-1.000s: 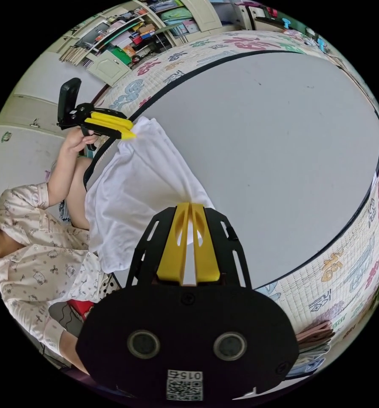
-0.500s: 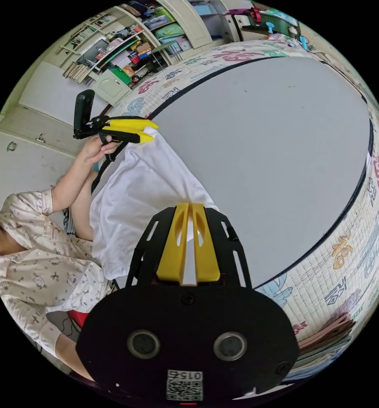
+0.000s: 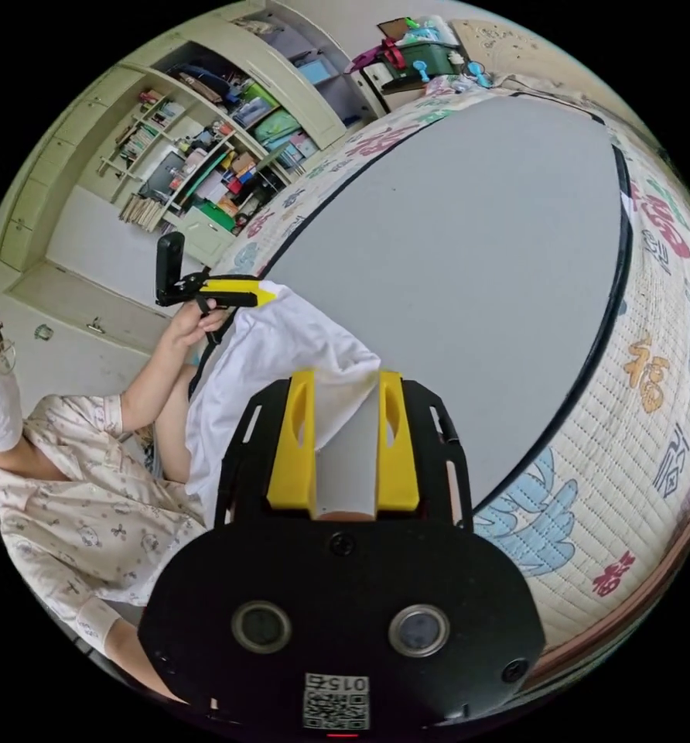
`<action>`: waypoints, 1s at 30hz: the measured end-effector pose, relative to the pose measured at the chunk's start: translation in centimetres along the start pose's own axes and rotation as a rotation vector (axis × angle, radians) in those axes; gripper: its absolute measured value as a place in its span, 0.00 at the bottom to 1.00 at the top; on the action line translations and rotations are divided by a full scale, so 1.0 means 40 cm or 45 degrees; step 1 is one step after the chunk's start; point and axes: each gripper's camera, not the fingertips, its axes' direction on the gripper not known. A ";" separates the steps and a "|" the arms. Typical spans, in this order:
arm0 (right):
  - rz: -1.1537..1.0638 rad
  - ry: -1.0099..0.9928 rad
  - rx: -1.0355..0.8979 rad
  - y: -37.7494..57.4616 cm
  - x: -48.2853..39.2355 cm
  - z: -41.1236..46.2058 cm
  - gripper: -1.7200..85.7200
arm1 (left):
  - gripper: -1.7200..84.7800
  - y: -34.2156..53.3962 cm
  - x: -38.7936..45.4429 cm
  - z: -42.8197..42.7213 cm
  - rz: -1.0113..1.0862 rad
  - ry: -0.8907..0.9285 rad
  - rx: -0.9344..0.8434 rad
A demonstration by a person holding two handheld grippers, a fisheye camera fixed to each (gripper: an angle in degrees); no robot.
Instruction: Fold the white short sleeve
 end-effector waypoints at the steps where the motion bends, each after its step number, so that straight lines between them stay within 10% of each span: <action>1: 0.032 -0.018 -0.003 -0.003 -0.010 0.005 0.14 | 0.05 0.014 -0.005 -0.013 0.003 0.002 0.002; 12: 0.074 -0.172 0.366 0.128 -0.358 -0.197 0.03 | 0.03 0.233 0.047 -0.374 0.147 0.044 0.381; 19: -0.232 0.180 0.780 0.373 -0.911 -0.497 0.03 | 0.03 0.435 0.412 -0.848 0.555 -0.140 0.860; 30: -0.433 0.536 0.997 0.721 -1.438 -0.572 0.02 | 0.03 0.745 0.644 -1.090 0.684 -0.281 1.032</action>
